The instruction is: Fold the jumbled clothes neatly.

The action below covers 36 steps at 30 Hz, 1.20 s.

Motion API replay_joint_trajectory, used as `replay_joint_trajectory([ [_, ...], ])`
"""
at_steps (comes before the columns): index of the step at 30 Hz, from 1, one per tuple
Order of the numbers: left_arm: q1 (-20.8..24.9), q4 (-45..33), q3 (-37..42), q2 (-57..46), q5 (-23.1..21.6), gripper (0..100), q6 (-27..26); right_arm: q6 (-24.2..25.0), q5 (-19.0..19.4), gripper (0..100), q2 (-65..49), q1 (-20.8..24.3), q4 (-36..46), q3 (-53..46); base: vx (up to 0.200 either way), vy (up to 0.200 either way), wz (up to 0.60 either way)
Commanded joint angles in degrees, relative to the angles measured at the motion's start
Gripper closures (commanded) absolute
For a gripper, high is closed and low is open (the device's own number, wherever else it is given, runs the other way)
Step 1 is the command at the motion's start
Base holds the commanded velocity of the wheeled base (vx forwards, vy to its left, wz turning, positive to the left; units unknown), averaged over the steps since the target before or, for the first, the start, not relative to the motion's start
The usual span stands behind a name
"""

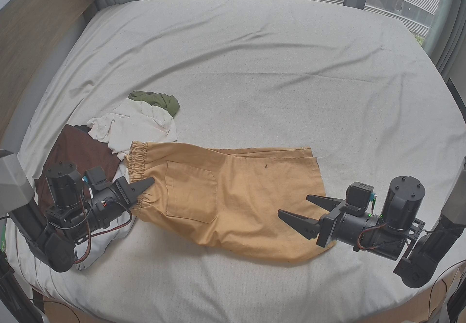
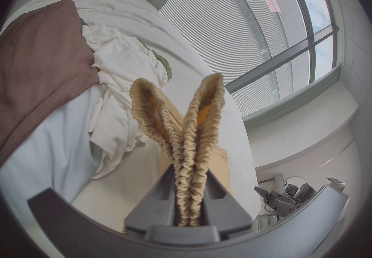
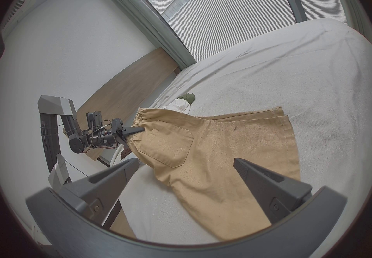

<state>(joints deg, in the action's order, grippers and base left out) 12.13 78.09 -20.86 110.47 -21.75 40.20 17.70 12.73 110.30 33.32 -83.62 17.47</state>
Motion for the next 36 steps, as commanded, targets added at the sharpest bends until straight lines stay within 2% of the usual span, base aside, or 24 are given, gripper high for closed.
replay_joint_trajectory([
  [1, 5.45, -0.05, -1.03, -2.19, -0.05, 100, 0.23, 0.05, 0.02, 0, -0.17, -0.27, -0.32, -0.77, 0.0, 0.0, 0.0],
  [13, 14.15, -0.22, -4.01, -2.19, -0.14, 100, 0.66, 0.14, 0.28, 0, -1.84, -2.03, -1.73, -0.77, 0.0, 0.0, 0.0],
  [24, 17.93, -0.31, -9.38, 1.68, -0.05, 100, 0.84, 0.49, 2.74, 0, -6.85, -6.77, -1.2, 1.6, 0.0, 0.0, 0.0],
  [36, 23.55, 0.04, -16.85, 7.39, 0.48, 100, 4.71, 1.81, 2.83, 0, -7.64, -7.39, -1.64, 3.27, 0.0, 0.0, 0.0],
])
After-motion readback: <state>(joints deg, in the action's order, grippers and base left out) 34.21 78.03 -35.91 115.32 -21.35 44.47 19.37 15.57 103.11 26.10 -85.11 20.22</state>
